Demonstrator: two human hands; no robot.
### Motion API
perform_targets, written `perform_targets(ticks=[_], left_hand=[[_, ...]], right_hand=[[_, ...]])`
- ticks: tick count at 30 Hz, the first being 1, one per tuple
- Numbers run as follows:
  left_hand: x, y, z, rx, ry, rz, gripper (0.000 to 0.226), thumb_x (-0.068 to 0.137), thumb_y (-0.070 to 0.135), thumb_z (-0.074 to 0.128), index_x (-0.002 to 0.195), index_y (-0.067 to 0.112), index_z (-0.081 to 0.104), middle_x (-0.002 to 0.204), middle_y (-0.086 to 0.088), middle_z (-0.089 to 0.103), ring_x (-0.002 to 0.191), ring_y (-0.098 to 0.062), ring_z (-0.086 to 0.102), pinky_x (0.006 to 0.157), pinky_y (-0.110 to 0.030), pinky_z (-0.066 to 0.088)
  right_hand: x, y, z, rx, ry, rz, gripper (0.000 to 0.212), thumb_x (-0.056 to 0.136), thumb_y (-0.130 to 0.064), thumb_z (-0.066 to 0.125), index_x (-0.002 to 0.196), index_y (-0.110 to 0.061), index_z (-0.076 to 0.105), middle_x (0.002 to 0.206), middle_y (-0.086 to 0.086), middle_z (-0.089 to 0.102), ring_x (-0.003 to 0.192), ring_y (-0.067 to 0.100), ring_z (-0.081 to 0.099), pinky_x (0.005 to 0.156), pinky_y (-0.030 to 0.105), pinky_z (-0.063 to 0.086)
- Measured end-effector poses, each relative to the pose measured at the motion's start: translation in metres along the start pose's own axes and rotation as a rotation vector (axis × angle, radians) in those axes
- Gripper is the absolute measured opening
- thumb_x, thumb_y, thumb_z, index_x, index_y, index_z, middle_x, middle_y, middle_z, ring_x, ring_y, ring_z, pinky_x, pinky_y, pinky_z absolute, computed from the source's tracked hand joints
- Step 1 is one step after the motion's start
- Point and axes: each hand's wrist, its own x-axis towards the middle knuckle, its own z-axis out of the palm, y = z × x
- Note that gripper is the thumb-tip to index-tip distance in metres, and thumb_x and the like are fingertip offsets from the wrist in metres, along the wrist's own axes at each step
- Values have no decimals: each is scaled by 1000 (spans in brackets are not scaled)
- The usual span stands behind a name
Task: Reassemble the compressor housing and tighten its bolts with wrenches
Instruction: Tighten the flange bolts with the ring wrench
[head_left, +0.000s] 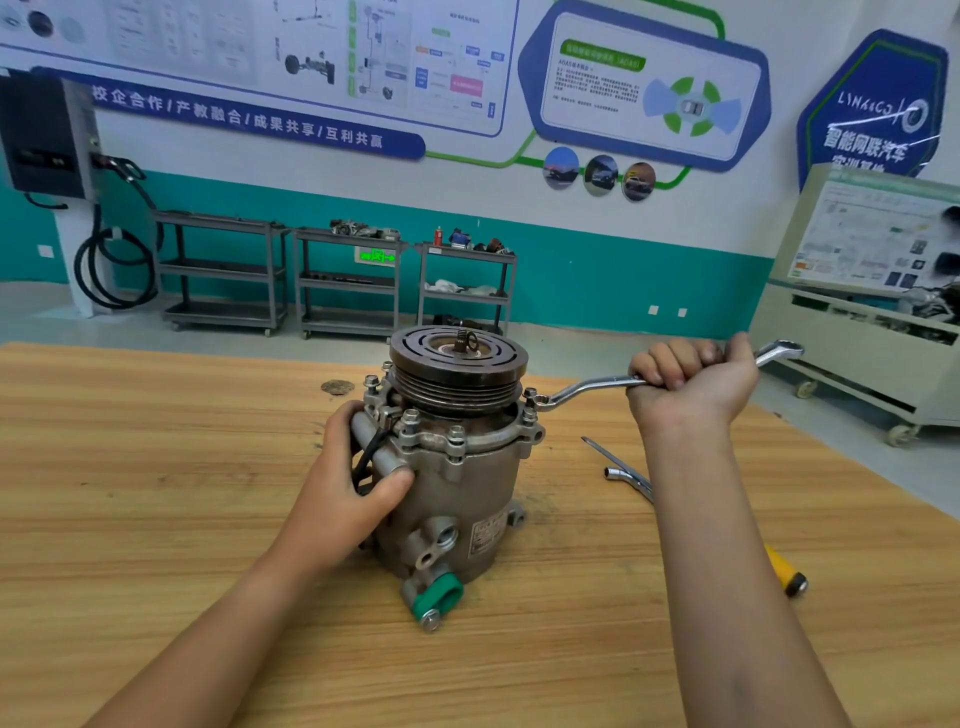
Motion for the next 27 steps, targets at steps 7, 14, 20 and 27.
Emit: perform_targets(ticks=[7,14,20,27], left_hand=[[1,-6,1,10,3,32,60,82,8,65,112,48,31,113,25,44,95,28,46,68,3,39],[1,-9,0,26,6,7,64,81,12,63,123,41,24,113,28,42,97,25,46,68,3,39],[1,-9,0,35,16,22,63,82,5,63,119,41,28,112,26,44,95,27,45,67,2,41],[1,-9,1,44,29,30,64,82,3,63,120,41,28,111,26,43,94,30,44,67,4,39]], right_hand=[[-1,5,-1,-37,-6,34,49,100,-34,30,54,-19,26,38,-7,18,29,9,15,33,13,16],[25,7,6,-159,-39,267,61,100,-27,31,40,-17,33,36,-7,19,26,8,17,31,14,18],[31,15,-11,-118,38,330,47,101,-21,30,54,-19,27,34,-7,20,24,8,19,33,10,24],[-32,9,-28,-48,66,-97,46,100,-27,31,55,-20,28,39,-6,20,33,12,21,42,14,33]])
